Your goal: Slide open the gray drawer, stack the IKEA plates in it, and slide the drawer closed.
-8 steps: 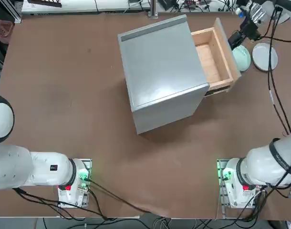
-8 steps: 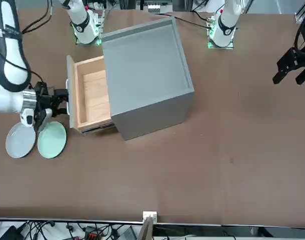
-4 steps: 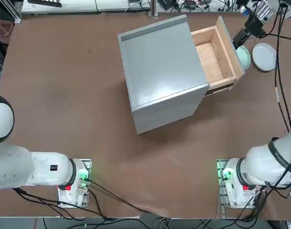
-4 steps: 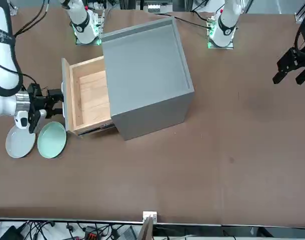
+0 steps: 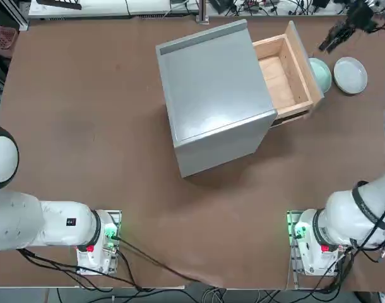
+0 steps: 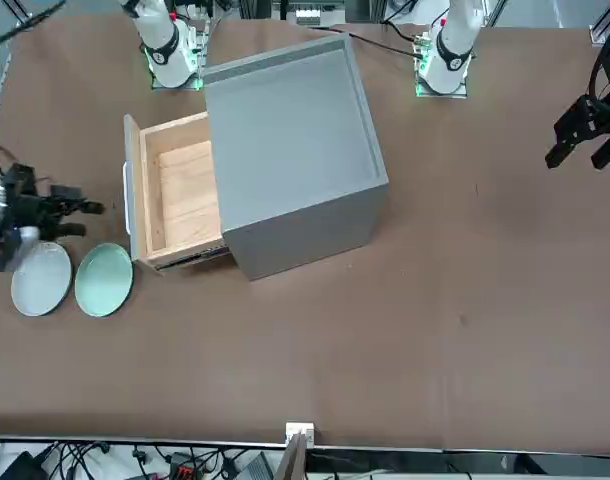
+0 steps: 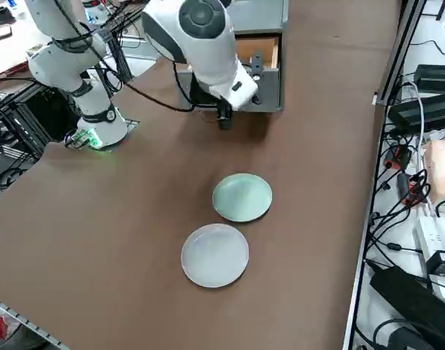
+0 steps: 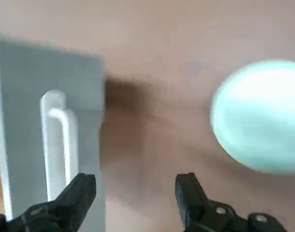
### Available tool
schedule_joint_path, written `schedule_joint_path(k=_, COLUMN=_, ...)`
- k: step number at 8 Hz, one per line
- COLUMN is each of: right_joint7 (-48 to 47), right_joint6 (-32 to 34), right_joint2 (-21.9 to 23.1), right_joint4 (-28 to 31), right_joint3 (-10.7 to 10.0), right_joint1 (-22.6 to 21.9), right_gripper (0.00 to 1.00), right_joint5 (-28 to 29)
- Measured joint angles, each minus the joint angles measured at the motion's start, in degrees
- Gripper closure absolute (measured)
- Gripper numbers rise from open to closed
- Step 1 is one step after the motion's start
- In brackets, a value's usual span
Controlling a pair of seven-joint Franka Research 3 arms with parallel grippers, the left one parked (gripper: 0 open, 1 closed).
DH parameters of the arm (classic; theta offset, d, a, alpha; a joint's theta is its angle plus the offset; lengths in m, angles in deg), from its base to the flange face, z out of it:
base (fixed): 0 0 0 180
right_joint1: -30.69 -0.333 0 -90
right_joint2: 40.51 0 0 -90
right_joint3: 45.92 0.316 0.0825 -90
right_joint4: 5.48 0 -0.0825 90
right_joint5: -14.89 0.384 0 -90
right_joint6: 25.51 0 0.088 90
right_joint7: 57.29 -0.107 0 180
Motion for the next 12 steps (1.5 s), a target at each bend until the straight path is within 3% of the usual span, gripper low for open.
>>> schedule_joint_path(k=2, right_joint7=-11.8, right_joint6=-0.8, right_joint2=-1.2, right_joint4=-0.7, right_joint3=-0.1, right_joint1=2.4, right_gripper=0.03, right_joint5=-1.3)
schedule_joint_path(k=3, right_joint7=-15.1, right_joint6=-3.3, right_joint2=-3.4, right_joint4=-0.2, right_joint3=-0.1, right_joint1=4.2, right_gripper=0.04, right_joint5=-1.5)
schedule_joint_path(k=4, right_joint7=-17.7, right_joint6=-7.7, right_joint2=-5.6, right_joint4=1.2, right_joint3=-0.2, right_joint1=5.8, right_gripper=0.14, right_joint5=-1.5)
schedule_joint_path(k=5, right_joint7=-19.7, right_joint6=-12.1, right_joint2=-7.2, right_joint4=3.1, right_joint3=-0.2, right_joint1=6.6, right_gripper=0.15, right_joint5=-1.5)
schedule_joint_path(k=9, right_joint7=-22.1, right_joint6=-24.9, right_joint2=-8.9, right_joint4=9.7, right_joint3=-2.1, right_joint1=7.1, right_gripper=0.28, right_joint5=-2.6)
schedule_joint_path(k=12, right_joint7=-22.1, right_joint6=-33.7, right_joint2=-12.3, right_joint4=11.6, right_joint3=-2.2, right_joint1=7.1, right_gripper=0.37, right_joint5=-2.7)
